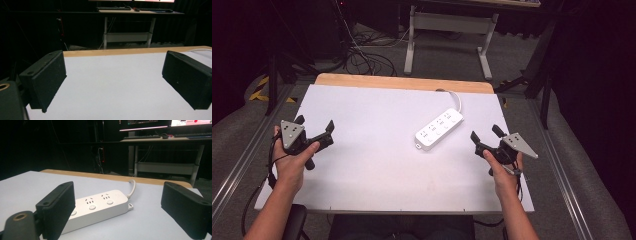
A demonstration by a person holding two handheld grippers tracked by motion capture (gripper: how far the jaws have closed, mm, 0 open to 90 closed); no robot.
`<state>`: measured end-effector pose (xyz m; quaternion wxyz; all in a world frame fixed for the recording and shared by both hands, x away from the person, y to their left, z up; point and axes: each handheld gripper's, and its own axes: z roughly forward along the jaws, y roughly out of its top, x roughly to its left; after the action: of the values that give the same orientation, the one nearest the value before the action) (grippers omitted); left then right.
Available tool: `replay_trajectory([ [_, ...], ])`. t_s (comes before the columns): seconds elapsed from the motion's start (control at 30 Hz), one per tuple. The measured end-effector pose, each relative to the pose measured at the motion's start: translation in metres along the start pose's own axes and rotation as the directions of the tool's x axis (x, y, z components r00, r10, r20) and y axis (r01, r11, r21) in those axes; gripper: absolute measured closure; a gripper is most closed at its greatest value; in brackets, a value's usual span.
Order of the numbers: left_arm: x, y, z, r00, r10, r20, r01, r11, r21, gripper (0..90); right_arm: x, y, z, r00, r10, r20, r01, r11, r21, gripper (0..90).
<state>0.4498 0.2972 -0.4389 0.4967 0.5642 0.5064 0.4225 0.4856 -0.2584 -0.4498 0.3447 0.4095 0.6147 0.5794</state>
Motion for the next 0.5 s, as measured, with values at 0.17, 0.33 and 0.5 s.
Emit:
replay_trajectory([
  [0.17,-0.0006,0.0001,-0.0001,1.0000,0.004,0.002,-0.004,1.0000,0.000,6.1,0.0001,0.0003,-0.0004,1.0000,0.002,0.002,-0.002,1.000,-0.005,12.7],
  [0.33,-0.0007,-0.0001,0.0000,0.9999,0.005,0.009,-0.005,1.0000,0.005,6.1,-0.0003,0.0005,-0.0007,1.0000,0.001,0.005,-0.001,1.000,-0.007,14.5],
  [0.5,-0.0006,-0.0002,0.0001,0.9999,0.005,0.011,-0.005,1.0000,0.007,6.1,0.0002,0.0005,-0.0007,1.0000,-0.006,0.007,0.006,1.000,-0.006,16.7],
])
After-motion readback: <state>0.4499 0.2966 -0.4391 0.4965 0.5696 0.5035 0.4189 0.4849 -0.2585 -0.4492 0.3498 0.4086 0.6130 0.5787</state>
